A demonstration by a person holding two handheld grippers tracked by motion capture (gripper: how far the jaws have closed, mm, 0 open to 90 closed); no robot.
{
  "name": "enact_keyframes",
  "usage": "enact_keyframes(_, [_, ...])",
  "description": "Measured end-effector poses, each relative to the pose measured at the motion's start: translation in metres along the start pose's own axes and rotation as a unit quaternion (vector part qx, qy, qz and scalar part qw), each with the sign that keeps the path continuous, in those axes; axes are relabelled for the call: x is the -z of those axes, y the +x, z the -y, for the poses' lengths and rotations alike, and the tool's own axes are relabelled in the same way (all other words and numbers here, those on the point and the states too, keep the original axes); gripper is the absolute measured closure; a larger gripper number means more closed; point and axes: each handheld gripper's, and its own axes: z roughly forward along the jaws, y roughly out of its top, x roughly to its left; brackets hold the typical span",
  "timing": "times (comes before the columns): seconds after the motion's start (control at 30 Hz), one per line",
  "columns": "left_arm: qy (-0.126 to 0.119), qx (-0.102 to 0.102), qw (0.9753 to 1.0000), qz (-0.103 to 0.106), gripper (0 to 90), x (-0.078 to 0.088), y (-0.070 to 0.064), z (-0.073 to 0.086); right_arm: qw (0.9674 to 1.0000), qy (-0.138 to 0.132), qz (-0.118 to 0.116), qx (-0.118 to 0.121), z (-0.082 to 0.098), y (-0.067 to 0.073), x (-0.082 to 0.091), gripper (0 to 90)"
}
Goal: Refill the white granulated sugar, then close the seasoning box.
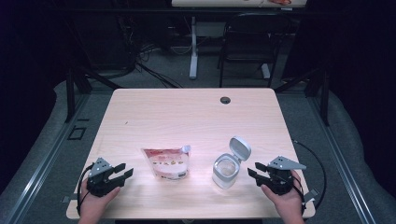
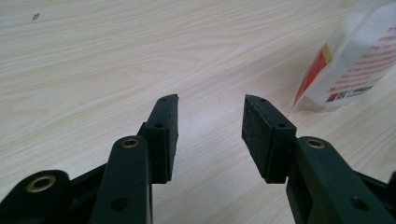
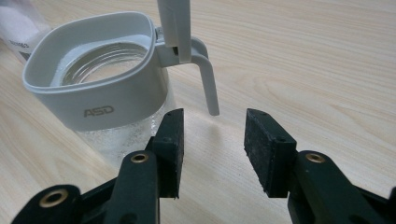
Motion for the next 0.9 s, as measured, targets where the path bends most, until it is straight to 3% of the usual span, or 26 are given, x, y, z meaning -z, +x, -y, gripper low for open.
enact_keyframes(0.27, [-0.008,-0.006,0.9999,0.01,56.2,0.002,-0.007,-0.003,0.9999,-0.01,-0.002,0.003,0.002,0.006,0.01,58.4])
enact_keyframes(0.53, [-0.015,-0.013,0.9997,0.017,56.0,0.004,-0.013,-0.006,0.9995,-0.018,-0.008,0.025,-0.001,0.017,0.016,58.6])
enact_keyframes(0.9, [-0.022,-0.013,0.9992,0.032,56.1,0.014,-0.02,-0.013,0.9989,-0.034,-0.021,0.024,-0.006,0.027,0.018,60.2])
